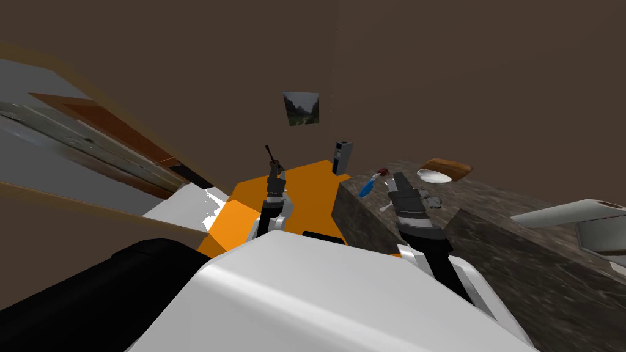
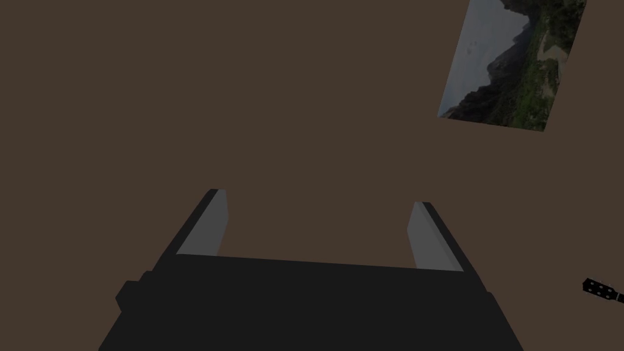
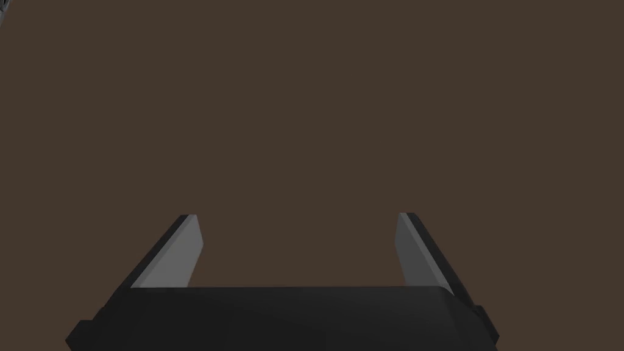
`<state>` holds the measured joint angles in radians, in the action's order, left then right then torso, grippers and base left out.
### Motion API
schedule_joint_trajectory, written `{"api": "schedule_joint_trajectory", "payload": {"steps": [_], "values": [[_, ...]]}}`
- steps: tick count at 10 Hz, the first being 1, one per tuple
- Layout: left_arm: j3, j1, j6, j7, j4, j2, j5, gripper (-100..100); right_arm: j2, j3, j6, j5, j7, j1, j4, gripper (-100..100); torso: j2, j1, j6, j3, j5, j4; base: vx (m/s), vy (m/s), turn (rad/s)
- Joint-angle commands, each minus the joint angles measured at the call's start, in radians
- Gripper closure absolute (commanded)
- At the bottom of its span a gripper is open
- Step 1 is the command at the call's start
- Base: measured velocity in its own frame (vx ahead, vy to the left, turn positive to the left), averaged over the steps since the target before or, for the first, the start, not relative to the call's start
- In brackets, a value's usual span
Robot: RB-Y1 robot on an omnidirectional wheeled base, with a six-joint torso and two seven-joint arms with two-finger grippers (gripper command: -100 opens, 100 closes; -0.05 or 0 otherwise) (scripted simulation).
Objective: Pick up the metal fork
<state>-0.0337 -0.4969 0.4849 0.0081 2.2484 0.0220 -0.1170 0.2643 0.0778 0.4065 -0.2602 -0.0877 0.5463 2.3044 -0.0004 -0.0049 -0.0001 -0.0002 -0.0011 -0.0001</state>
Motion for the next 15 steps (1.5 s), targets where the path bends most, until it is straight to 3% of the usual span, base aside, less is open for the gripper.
{"api": "schedule_joint_trajectory", "payload": {"steps": [1, 11, 14, 15], "values": [[0.0, 0.0, 0.0, 0.0, 0.0, 0.0, 0.0, 0, 0.03, -0.001, 0.002, -0.028, 0.001, 0.005, -0.004, -100, 0.0, 0.0, 0.0, 0.0, 0.0, 0.0, 0.001, -0.041, 0.051], [0.0, 0.0, 0.0, 0.0, 0.0, 0.0, 0.0, 0, 0.306, 0.006, 0.013, -0.308, 0.006, 0.105, -0.033, -100, 0.0, 0.001, 0.001, 0.0, 0.0, 0.0, -0.002, -0.047, 0.128], [0.0, 0.0, 0.0, 0.0, 0.0, 0.0, 0.0, 0, 0.353, 0.007, 0.014, -0.362, 0.007, 0.12, -0.038, -100, 0.0, 0.002, 0.0, 0.0, 0.001, 0.0, -0.004, -0.036, 0.095], [0.0, 0.0, 0.0, 0.0, 0.0, 0.0, 0.0, 0, 0.398, 0.008, 0.016, -0.404, 0.008, 0.135, -0.045, -100, 0.0, 0.002, 0.0, 0.0, 0.0, 0.0, -0.003, -0.04, 0.142]]}}
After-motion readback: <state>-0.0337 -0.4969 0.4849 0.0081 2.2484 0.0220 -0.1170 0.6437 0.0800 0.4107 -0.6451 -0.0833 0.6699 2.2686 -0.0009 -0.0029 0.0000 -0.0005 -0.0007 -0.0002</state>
